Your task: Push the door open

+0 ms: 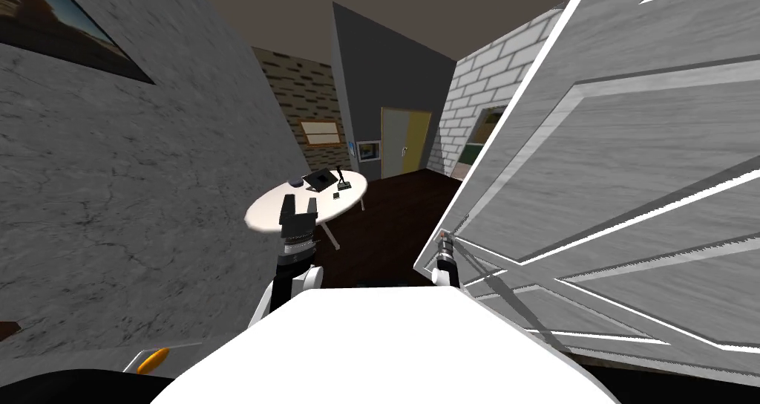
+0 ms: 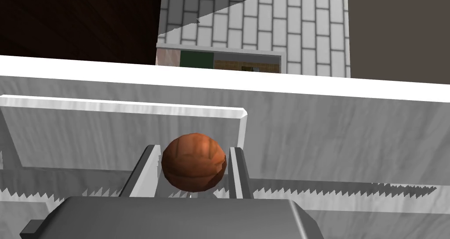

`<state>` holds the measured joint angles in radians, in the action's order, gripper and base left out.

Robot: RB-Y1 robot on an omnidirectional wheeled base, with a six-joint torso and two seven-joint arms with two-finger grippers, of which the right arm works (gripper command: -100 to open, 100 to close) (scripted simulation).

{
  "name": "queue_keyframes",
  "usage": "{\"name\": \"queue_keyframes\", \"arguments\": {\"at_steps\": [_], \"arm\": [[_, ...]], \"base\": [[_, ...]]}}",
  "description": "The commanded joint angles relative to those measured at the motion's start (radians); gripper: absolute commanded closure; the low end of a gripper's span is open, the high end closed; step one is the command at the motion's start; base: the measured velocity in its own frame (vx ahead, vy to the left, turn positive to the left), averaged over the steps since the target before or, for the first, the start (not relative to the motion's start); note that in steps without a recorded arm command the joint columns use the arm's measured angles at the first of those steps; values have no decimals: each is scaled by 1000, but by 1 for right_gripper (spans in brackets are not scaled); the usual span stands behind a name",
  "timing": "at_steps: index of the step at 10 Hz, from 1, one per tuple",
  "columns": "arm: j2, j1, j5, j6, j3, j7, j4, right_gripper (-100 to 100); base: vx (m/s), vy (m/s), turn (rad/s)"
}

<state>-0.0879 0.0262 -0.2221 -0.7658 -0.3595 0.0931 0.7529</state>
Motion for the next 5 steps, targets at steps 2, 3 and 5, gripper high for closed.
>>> {"name": "queue_keyframes", "arguments": {"at_steps": [2,3,5], "arm": [[2,-14,-12,7,-23,7,21,100],[2,-14,-12,7,-23,7,21,100],[6,-16,-25,6,-46,15,20,100]], "base": [[166,-5,-42],[75,4,-12],[164,18,-55]]}}
